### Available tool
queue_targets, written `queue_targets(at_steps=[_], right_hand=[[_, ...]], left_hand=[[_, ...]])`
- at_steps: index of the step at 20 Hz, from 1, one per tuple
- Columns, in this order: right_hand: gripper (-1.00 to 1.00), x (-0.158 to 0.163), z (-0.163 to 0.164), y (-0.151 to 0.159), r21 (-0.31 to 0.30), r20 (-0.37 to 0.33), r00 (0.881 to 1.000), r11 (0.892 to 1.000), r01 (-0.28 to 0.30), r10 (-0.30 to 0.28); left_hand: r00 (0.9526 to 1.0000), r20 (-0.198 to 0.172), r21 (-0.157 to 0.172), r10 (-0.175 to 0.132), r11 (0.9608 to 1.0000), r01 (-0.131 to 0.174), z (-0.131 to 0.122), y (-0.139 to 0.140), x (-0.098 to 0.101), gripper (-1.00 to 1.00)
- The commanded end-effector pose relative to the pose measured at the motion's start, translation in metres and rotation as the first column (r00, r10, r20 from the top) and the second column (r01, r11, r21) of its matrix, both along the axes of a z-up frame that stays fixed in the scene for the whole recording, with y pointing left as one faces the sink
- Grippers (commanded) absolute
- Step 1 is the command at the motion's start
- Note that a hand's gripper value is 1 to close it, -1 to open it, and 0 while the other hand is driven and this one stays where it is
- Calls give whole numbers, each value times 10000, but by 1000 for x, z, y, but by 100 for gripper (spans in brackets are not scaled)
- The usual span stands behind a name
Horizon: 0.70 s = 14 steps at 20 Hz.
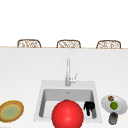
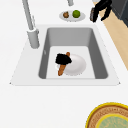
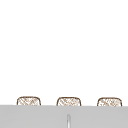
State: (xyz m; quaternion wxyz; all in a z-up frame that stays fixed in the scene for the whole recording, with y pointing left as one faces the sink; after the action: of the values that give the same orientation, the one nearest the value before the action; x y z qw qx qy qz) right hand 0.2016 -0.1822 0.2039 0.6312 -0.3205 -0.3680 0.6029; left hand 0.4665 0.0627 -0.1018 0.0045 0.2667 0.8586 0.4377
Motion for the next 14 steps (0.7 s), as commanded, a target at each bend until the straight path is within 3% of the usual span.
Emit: queue_targets(at_steps=[1, 3, 6, 9, 14], right_hand=[[0, 0, 0, 0, 0, 0, 10000, 10000, 0, 0], [0, 0, 0, 0, 0, 0, 10000, 10000, 0, 0], [0, 0, 0, 0, 0, 0, 10000, 10000, 0, 0], [0, 0, 0, 0, 0, 0, 10000, 10000, 0, 0], [0, 0, 0, 0, 0, 0, 10000, 10000, 0, 0]], left_hand=[[9996, -115, 261, 253, 9993, -250, 18, 0, -4, -100], [9994, 62, 310, 327, 9990, -329, 33, -1, -4, -100], [9998, 67, 395, 187, 9990, -190, 46, -3, -6, -100], [9991, -345, 452, 259, 9987, -244, 60, 1, -14, -100], [9997, -8, 465, 247, 9986, -246, 80, 8, -25, -100]])
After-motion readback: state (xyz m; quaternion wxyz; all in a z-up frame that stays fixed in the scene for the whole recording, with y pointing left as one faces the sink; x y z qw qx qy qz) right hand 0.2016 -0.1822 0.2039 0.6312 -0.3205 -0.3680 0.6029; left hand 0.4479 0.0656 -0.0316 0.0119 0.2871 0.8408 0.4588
